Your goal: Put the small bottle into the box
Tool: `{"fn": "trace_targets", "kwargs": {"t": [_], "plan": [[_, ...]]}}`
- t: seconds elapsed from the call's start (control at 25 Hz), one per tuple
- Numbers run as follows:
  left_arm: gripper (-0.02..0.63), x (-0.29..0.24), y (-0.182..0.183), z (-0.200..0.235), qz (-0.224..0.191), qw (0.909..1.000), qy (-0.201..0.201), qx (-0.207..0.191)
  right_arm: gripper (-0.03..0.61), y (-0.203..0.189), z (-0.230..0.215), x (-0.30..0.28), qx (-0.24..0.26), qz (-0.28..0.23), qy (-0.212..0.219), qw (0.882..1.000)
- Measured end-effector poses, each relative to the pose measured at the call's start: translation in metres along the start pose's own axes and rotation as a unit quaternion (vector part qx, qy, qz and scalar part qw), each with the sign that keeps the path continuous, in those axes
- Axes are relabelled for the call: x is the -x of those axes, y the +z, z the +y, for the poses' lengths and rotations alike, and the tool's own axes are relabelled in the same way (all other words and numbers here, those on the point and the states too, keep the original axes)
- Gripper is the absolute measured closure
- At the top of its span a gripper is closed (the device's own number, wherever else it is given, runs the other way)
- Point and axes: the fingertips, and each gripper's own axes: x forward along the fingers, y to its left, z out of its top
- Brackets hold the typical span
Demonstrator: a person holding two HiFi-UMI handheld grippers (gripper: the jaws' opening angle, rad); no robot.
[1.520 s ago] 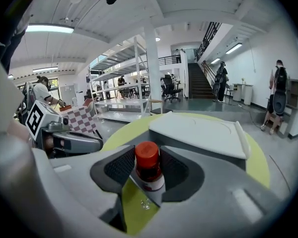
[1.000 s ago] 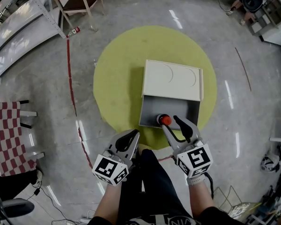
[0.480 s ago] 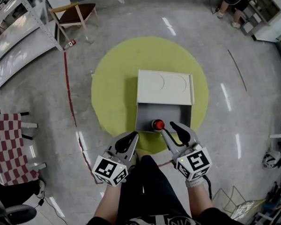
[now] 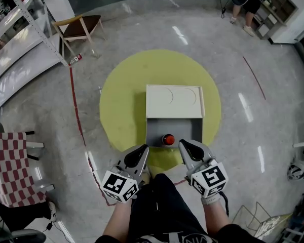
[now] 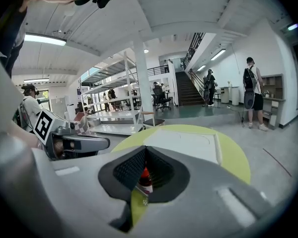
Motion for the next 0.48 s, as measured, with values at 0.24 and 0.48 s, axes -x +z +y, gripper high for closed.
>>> {"fn": "trace_targets", "kwargs": {"t": [0.24,0.48], "plan": [[0.591,-0.002,0.017,-0.007,-0.007,0.9999,-0.003,-0.010,0.572,0.012,-0.002,0.009,-0.015,-0.013,0.005,1.000],[0.591,0.000,0.028,-0.013,-0.013,0.9997,-0.006,-0.022,0.572,0.025,-0.005,0.017,-0.012,-0.029,0.000,1.000]]}}
